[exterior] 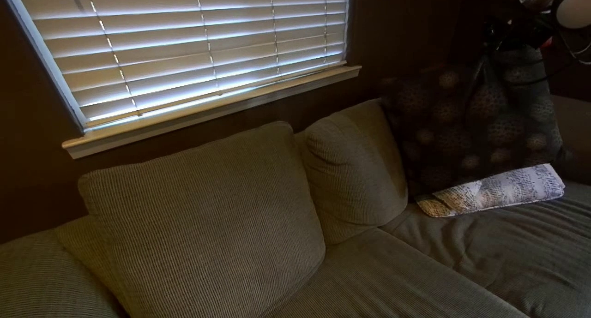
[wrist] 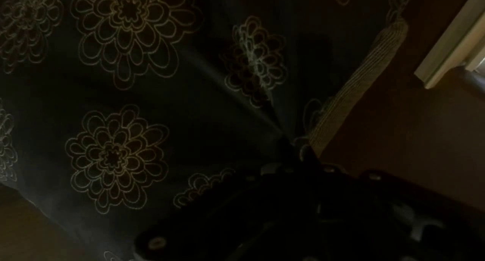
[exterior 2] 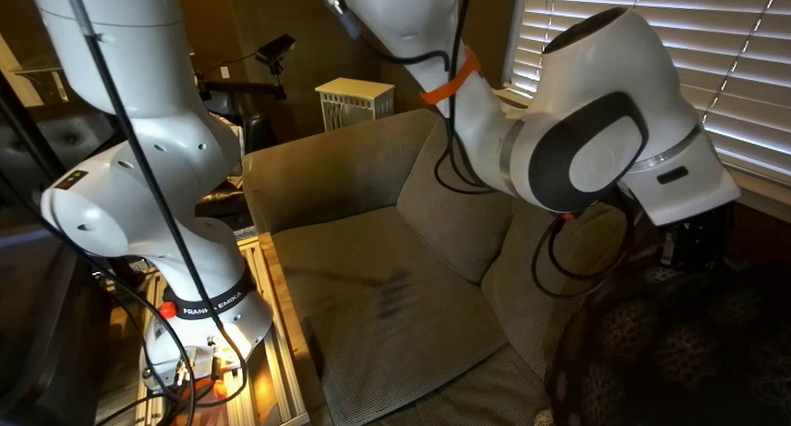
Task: Move the dark grey pillow to the right
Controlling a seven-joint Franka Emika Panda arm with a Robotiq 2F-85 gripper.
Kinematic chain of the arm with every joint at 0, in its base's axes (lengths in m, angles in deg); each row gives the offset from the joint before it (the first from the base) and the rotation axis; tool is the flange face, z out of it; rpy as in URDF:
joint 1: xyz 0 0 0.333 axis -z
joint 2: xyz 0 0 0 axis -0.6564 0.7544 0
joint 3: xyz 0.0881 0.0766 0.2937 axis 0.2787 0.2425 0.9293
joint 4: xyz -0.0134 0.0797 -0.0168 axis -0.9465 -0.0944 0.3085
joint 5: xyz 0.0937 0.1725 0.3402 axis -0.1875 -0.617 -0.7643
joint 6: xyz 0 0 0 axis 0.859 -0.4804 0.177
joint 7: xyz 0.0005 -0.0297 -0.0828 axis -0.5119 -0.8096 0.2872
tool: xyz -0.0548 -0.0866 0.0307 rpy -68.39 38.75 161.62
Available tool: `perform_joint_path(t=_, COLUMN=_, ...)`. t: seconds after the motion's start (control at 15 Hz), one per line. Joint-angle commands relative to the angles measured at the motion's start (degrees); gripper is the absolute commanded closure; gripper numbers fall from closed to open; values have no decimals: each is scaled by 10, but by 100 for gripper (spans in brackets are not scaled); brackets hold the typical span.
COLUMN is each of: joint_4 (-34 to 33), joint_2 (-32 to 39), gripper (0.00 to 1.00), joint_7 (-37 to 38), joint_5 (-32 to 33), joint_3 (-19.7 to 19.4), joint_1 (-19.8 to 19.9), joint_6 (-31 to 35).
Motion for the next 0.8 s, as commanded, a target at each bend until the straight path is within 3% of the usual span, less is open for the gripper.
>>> perform_joint_path(t=0.0, joint_4=-127, joint_2=98, gripper=99, joint_7=-29, joint_5=0, joint_3=13, joint_1=-9, joint_6=-13)
perform_joint_path(t=0.07, joint_4=-150, joint_2=118, gripper=99, joint_7=-35, joint_5=-6, joint_3=19, joint_1=-8, joint_6=-26)
perform_joint_path(t=0.13, joint_4=-164, joint_2=140, gripper=99, joint_7=-118, joint_5=-115, joint_3=-27, joint_1=-63, joint_6=-10)
perform_joint_path(t=0.2, joint_4=-184, joint_2=159, gripper=99, joint_7=-131, joint_5=-145, joint_3=-17, joint_1=-60, joint_6=-10)
perform_joint_path(t=0.4, joint_4=-255, joint_2=208, gripper=99, joint_7=-206, joint_5=-272, joint_3=-71, joint_1=-111, joint_6=-8)
perform_joint_path(t=0.73, joint_4=-354, joint_2=292, gripper=99, joint_7=-269, joint_5=-411, joint_3=-100, joint_1=-134, joint_6=7)
